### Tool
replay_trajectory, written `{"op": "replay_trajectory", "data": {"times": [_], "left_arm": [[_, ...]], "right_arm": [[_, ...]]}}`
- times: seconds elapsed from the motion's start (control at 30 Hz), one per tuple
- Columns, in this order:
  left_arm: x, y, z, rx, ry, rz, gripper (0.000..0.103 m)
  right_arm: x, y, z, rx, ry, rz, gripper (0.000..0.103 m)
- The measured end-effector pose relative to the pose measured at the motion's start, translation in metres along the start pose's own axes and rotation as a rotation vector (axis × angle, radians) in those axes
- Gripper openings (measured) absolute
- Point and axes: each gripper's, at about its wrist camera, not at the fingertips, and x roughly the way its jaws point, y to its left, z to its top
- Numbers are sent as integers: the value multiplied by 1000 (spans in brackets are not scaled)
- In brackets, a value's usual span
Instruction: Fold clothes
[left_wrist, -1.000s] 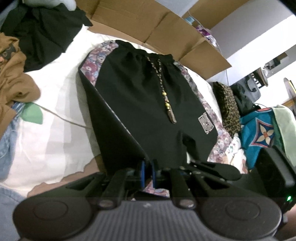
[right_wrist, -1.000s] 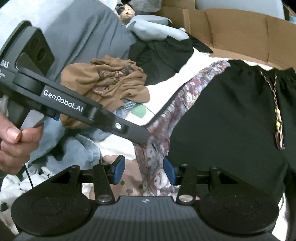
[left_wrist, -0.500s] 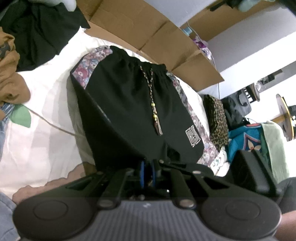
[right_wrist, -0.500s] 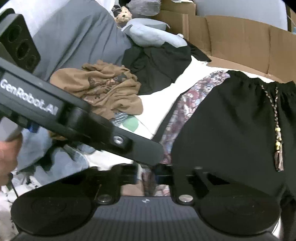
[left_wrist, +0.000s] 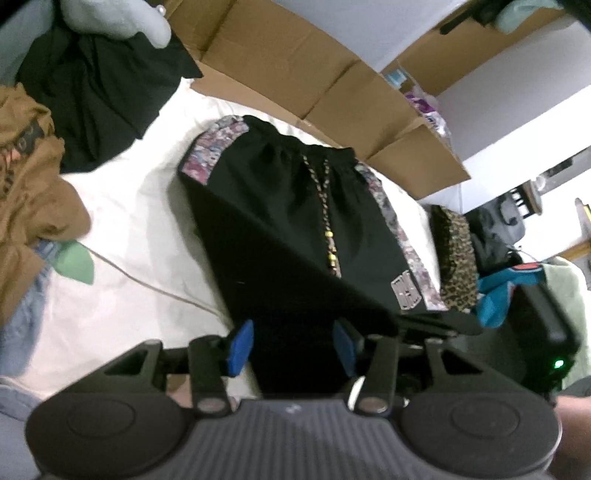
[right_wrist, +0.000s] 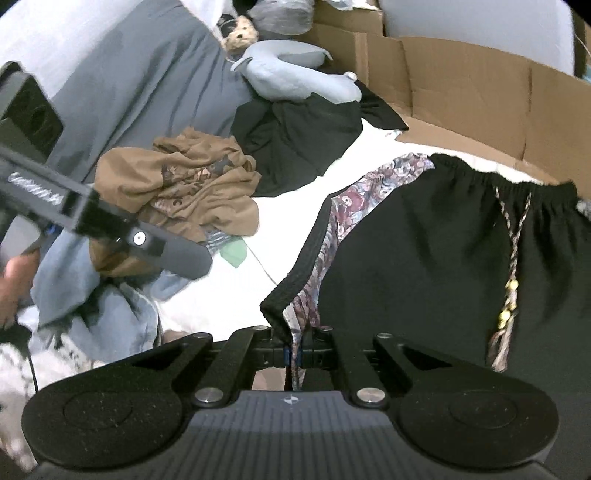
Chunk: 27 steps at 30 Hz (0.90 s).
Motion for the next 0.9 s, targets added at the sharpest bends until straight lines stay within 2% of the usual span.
{"op": "replay_trajectory", "data": {"times": [0.13, 0.33, 0.4, 0.5, 0.67, 0.9], "left_arm": [[-8, -11, 29, 55, 33, 73, 52], [-21, -48, 73, 87, 48, 132, 52], [-23, -68, 84, 108, 43, 168, 52], [-27, -102, 96, 156, 21, 228, 54], [-13, -137, 92, 141, 7, 257, 55], [26, -159, 58, 87, -12, 247, 52]], "right_arm": [[-23, -17, 9, -28, 16, 9, 2], [-58, -47, 16, -7, -6, -1, 2], [-67, -60, 21, 27, -3, 2, 1], [-78, -65, 26, -48, 10, -26, 2], [-94, -93, 23, 66, 9, -28, 2], [-117, -127, 6, 157, -19, -81, 1]]}}
